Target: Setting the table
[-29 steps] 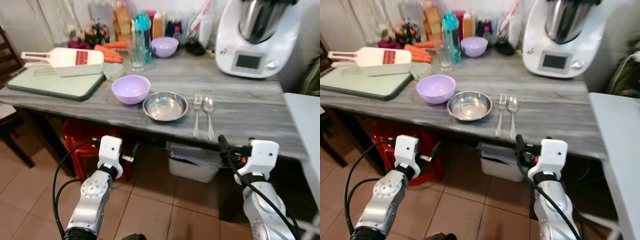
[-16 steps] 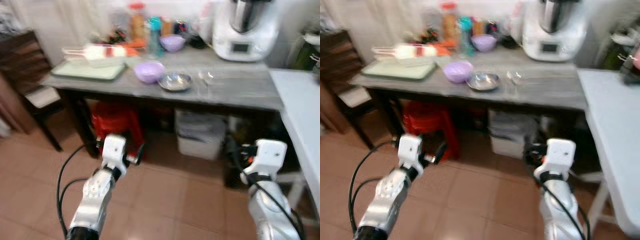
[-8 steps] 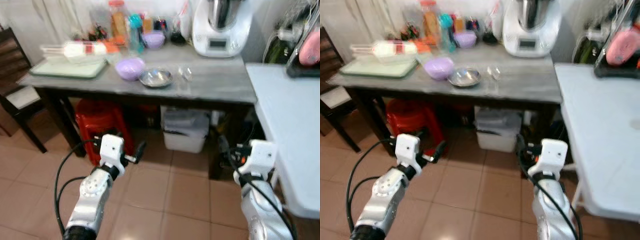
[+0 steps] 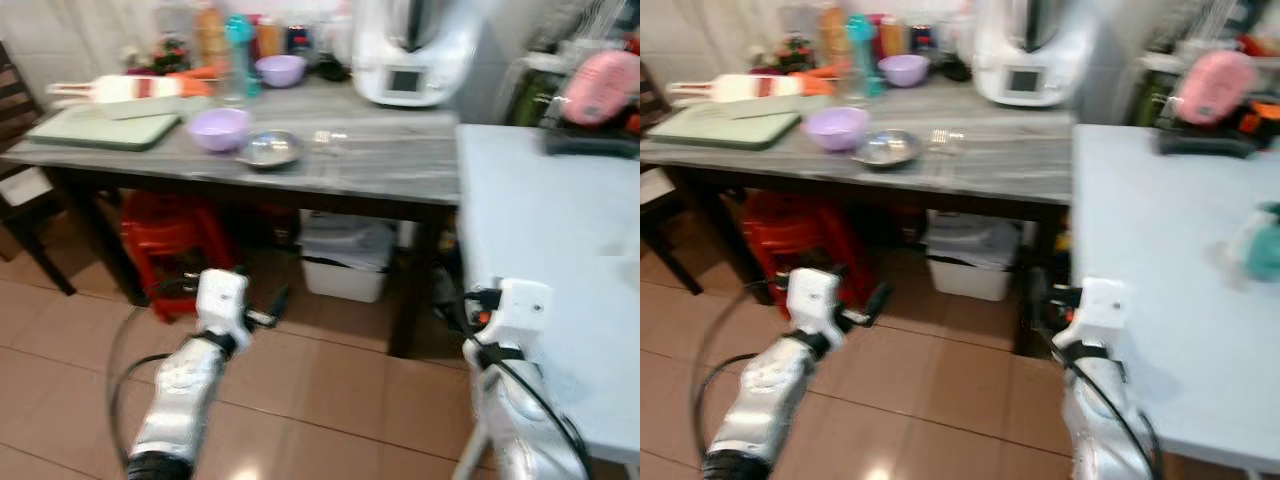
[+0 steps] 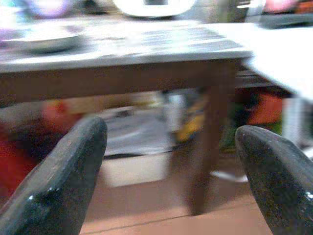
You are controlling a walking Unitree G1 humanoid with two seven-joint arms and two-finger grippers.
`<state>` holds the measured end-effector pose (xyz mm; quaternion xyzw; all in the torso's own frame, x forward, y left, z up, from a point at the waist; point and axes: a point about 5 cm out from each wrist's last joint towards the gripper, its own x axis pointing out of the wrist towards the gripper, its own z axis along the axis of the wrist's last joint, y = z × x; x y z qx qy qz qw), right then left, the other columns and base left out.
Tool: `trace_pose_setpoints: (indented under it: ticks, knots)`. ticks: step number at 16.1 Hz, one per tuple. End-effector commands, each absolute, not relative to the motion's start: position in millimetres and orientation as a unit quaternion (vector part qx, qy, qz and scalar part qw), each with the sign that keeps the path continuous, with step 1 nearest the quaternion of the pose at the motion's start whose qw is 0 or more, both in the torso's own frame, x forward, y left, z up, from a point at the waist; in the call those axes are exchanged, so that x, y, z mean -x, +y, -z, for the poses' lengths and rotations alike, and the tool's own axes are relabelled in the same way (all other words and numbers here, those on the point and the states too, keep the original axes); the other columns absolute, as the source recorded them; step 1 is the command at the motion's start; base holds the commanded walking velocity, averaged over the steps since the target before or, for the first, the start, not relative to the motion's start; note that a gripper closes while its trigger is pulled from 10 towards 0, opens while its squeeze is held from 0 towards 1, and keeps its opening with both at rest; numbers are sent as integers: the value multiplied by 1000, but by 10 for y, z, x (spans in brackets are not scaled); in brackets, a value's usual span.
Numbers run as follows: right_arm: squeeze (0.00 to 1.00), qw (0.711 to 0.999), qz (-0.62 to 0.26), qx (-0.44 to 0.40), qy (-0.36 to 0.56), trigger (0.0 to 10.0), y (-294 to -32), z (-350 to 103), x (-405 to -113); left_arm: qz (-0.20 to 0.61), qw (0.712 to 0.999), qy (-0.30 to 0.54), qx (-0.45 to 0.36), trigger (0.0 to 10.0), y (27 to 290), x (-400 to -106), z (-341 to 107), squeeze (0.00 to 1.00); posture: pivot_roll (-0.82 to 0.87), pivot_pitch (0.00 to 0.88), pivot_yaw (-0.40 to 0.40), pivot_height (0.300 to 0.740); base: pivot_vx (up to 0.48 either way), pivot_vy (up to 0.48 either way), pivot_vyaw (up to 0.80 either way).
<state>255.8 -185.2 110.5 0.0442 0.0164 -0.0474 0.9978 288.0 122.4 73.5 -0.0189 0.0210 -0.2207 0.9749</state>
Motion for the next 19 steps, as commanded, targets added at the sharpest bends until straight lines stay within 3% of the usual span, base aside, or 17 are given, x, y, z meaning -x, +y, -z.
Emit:
trace_pose_setpoints:
  ticks: [1, 12, 16, 19]
  knots:
    - [0, 998, 41, -51, 11, 10000, -1808, -1132, -2568, 215, 976, 13, 9, 10000, 1315, -2908, -790, 0, -90, 0, 45, 740, 0, -480, 0]
    - [0, 998, 40, -46, 8, 10000, -1800, -1141, -2586, 223, 975, 13, 11, 10000, 1268, -2908, -801, 0, -91, 0, 49, 740, 0, -468, 0]
    - [0, 998, 41, -45, 7, 10000, -1797, -1139, -2598, 227, 974, 14, 17, 10000, 1246, -2906, -797, 0, -90, 0, 50, 740, 0, 0, 0]
    - [0, 998, 46, -36, 3, 10000, -1809, -1159, -2666, 296, 954, -6, 49, 10000, 1167, -2828, -868, 0, -88, 0, 54, 740, 0, 0, 0]
